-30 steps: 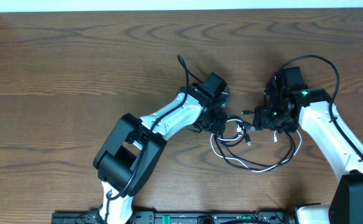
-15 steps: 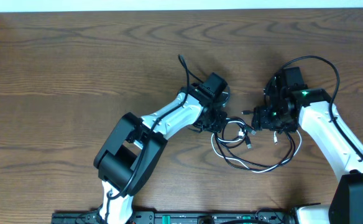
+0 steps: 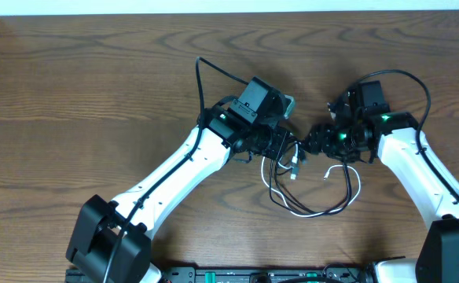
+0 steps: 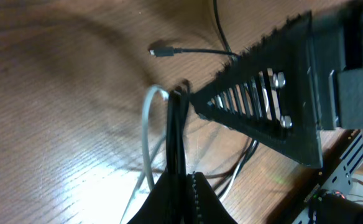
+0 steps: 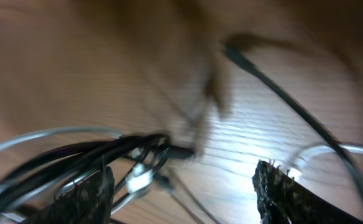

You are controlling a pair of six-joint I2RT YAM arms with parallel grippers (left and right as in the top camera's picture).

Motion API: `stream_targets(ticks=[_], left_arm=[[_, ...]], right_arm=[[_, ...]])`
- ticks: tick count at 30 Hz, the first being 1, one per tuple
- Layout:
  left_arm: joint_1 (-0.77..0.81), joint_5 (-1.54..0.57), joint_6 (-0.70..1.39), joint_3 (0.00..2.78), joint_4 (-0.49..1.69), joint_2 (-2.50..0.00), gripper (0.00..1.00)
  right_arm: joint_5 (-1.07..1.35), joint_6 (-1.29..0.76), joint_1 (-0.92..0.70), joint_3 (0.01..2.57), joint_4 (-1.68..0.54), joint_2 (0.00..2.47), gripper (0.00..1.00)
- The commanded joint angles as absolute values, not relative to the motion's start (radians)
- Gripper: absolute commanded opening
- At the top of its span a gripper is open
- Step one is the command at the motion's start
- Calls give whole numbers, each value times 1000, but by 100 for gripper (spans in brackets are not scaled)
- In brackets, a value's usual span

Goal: Untangle cables

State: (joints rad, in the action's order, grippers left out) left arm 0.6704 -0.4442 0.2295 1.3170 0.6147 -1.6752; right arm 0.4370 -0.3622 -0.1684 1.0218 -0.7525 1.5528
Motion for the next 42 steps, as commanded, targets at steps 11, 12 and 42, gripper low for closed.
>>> stream_targets(ticks=[11, 12, 42], left_arm=[[668, -565, 230, 1329, 616, -1618, 8], [668, -565, 230, 1329, 614, -1611, 7], [662, -139, 234, 1328, 913, -1502, 49]], right_arm=[[373, -419, -315, 1040, -684, 1541, 57], [372, -419, -322, 1040, -682, 1541, 57], [70, -467, -360, 1040, -745, 1541, 64]])
